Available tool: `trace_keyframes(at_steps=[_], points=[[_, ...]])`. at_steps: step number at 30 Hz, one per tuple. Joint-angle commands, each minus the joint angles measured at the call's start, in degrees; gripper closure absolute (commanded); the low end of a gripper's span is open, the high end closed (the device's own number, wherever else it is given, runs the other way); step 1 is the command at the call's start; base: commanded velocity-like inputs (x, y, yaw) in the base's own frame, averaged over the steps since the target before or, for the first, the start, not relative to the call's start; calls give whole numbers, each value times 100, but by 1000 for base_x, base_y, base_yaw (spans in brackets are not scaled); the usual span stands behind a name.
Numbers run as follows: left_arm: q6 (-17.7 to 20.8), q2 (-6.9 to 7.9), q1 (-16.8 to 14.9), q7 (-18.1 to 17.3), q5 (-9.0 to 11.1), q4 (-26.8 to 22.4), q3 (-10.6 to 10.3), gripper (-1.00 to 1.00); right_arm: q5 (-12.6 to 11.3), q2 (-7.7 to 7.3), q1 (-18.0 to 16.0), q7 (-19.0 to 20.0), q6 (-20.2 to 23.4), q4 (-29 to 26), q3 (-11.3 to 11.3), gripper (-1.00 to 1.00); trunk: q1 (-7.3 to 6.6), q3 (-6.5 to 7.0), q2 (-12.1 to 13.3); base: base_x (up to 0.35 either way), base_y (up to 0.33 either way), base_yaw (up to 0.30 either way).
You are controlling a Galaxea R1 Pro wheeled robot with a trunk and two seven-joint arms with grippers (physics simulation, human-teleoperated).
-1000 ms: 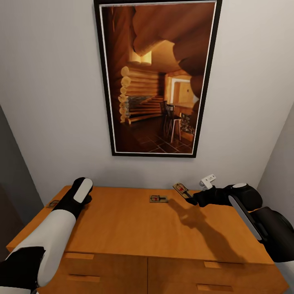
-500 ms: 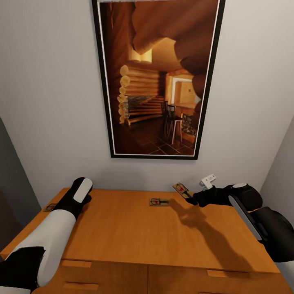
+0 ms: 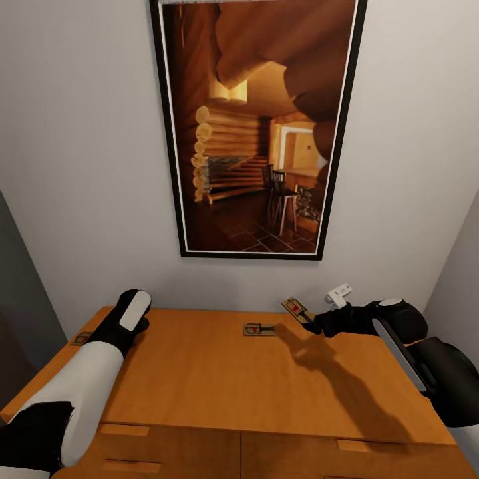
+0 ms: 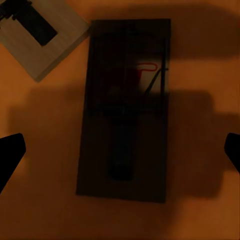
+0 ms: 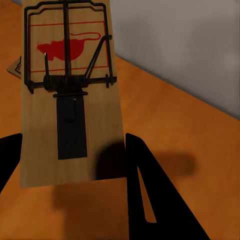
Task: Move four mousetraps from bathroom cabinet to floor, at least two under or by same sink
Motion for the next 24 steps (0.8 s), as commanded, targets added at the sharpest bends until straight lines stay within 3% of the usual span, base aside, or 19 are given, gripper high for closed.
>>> trace_keyframes(at_steps=[1, 8, 15, 24], points=[[28, 2, -3, 28, 43, -3, -2, -100, -38, -4, -7, -43, 31, -3, 8, 100, 1, -8, -5, 0, 0, 0], [25, 5, -3, -43, 85, 136, -9, -100, -38, -4, -8, -43, 31, -1, 7, 100, 1, -8, -5, 0, 0, 0], [-130, 10, -3, -414, 44, 338, -24, -100, -38, -4, -7, -43, 31, -2, 12, 100, 1, -8, -5, 0, 0, 0], [-216, 18, -3, -492, 25, 404, -37, -100, -38, -4, -7, -43, 31, -4, 9, 100, 1, -8, -5, 0, 0, 0]])
